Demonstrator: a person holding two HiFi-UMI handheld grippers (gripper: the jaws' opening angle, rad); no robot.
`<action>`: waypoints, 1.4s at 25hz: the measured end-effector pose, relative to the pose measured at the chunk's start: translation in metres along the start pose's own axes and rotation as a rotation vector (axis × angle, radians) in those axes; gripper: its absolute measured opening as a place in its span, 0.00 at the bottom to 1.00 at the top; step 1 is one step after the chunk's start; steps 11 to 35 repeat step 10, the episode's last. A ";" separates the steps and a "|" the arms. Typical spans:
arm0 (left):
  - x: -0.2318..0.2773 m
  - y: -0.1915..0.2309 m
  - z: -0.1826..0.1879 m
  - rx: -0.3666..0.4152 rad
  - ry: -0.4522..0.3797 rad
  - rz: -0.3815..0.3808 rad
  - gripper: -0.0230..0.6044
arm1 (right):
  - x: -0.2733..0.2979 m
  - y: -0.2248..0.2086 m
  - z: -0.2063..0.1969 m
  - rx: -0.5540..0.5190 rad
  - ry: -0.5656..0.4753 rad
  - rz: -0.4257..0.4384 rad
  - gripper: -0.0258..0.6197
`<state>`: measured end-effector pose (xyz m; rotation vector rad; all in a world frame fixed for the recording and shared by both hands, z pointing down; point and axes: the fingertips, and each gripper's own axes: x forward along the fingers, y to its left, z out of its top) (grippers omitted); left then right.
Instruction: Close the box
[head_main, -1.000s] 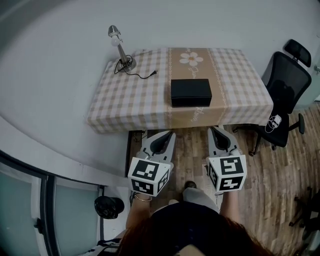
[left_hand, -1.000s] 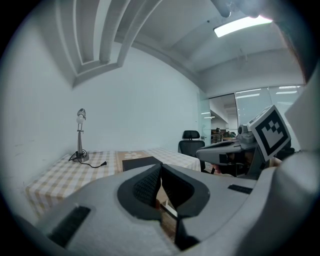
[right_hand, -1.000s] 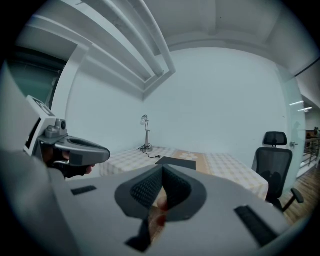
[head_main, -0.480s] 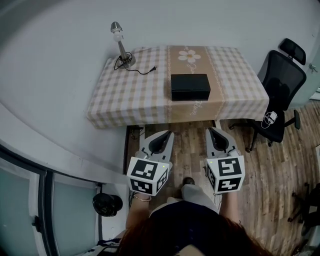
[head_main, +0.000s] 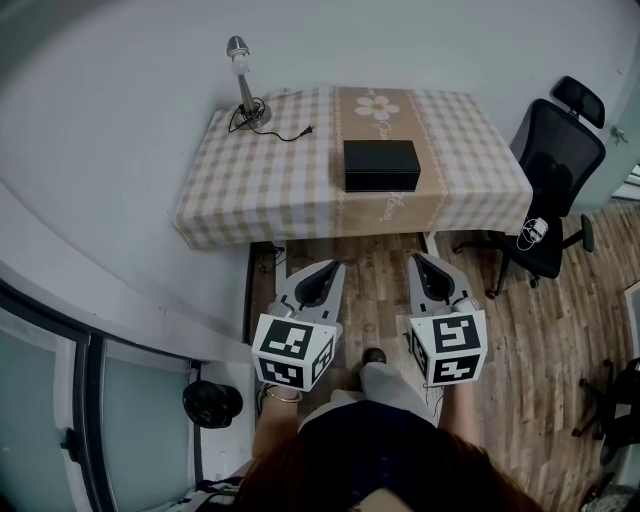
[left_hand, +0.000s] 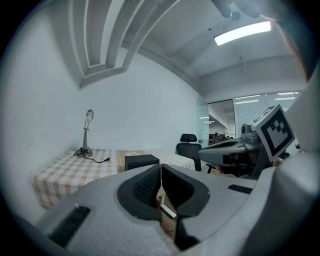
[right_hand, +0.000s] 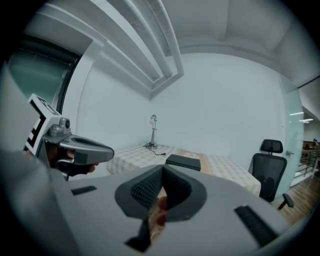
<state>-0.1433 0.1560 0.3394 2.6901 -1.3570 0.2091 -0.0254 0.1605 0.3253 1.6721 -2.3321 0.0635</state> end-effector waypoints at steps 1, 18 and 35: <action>-0.002 -0.001 -0.001 -0.002 -0.001 -0.001 0.08 | -0.002 0.001 0.000 -0.003 0.001 -0.002 0.07; -0.015 -0.004 -0.013 -0.017 -0.005 0.005 0.08 | -0.012 0.012 -0.008 -0.022 0.009 -0.002 0.07; -0.015 -0.004 -0.013 -0.017 -0.005 0.005 0.08 | -0.012 0.012 -0.008 -0.022 0.009 -0.002 0.07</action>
